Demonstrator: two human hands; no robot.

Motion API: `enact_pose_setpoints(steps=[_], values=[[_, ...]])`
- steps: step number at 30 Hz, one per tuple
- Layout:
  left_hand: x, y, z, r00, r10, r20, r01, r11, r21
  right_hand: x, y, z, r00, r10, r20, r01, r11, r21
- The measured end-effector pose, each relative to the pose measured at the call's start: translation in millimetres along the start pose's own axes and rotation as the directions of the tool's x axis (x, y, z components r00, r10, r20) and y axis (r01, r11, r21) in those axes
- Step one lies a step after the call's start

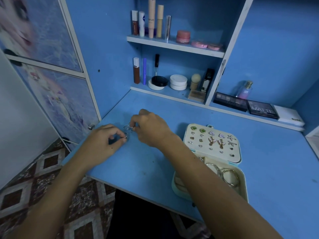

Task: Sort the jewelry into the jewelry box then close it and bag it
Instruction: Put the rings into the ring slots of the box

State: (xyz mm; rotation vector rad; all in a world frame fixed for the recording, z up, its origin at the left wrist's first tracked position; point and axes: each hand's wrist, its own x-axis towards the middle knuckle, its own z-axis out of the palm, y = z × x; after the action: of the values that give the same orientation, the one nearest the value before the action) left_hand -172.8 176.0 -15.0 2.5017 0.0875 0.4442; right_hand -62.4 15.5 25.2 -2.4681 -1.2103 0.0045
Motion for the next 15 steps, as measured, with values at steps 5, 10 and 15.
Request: enact_pose_setpoints(steps=[5,10,15], values=[[7,17,4,0.997,0.051,-0.056,-0.053,0.997,-0.048,-11,14,-17,0.996,0.075,-0.058,-0.071,0.996,0.058],[10,32,10,0.996,0.049,-0.071,-0.061,0.984,-0.166,-32,35,-35,0.977,0.13,-0.17,-0.109,0.986,0.128],[17,52,23,0.997,0.051,-0.06,-0.064,0.969,-0.239,-62,53,-48,0.953,0.194,-0.231,-0.156,0.972,0.174]])
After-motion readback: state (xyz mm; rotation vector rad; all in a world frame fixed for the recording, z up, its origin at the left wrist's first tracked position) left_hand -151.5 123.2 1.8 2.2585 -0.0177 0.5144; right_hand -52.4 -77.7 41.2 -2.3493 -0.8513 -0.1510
